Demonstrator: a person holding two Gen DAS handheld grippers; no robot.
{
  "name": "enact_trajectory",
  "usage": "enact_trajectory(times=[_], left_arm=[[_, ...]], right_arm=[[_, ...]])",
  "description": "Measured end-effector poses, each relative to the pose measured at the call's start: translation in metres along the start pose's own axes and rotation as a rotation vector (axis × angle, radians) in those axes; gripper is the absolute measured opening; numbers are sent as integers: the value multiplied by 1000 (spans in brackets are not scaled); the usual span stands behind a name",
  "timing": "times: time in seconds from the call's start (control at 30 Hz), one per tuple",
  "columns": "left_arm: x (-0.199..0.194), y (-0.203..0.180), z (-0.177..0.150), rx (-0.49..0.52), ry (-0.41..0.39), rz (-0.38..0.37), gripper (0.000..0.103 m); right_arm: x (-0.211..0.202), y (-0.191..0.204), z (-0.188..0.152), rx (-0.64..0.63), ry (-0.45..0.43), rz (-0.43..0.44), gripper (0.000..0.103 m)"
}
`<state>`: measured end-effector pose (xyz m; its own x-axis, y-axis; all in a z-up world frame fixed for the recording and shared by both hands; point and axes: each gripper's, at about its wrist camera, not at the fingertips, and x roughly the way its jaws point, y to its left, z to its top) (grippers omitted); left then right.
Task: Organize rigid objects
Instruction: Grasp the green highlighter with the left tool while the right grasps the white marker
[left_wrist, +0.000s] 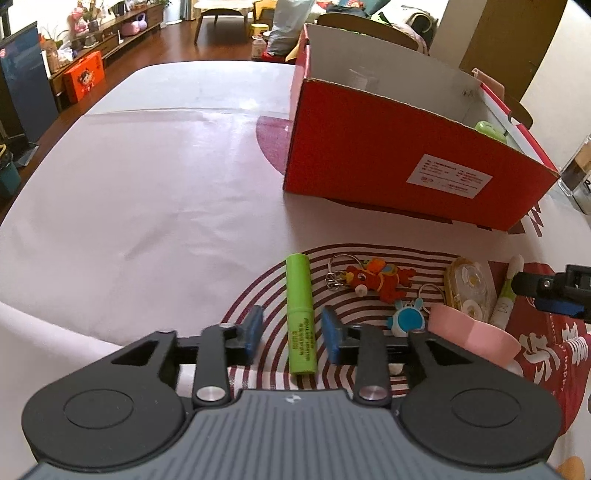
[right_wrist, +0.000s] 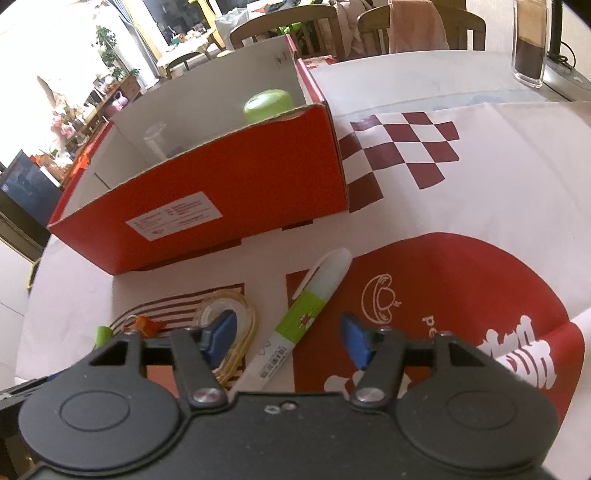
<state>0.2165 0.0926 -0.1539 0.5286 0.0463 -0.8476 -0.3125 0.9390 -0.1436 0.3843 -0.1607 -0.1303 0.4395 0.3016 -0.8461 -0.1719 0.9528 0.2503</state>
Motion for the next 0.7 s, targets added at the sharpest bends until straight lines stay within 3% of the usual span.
enact_trajectory(times=[0.07,0.33,0.47,0.7], left_arm=[[2,-2,0,-1,-4,-3,53],[10,-16,-2,51,0,22,53],[14,-19,-1,69,-4,42,53],[15,-11,2,40,-20,44,52]], right_arm=[[6,3,2,4,21,-20,61],[22,19,6,8,52,-80,56],[22,21,12,60,50,-90,42],[23,8,12,108,71,-115,40]])
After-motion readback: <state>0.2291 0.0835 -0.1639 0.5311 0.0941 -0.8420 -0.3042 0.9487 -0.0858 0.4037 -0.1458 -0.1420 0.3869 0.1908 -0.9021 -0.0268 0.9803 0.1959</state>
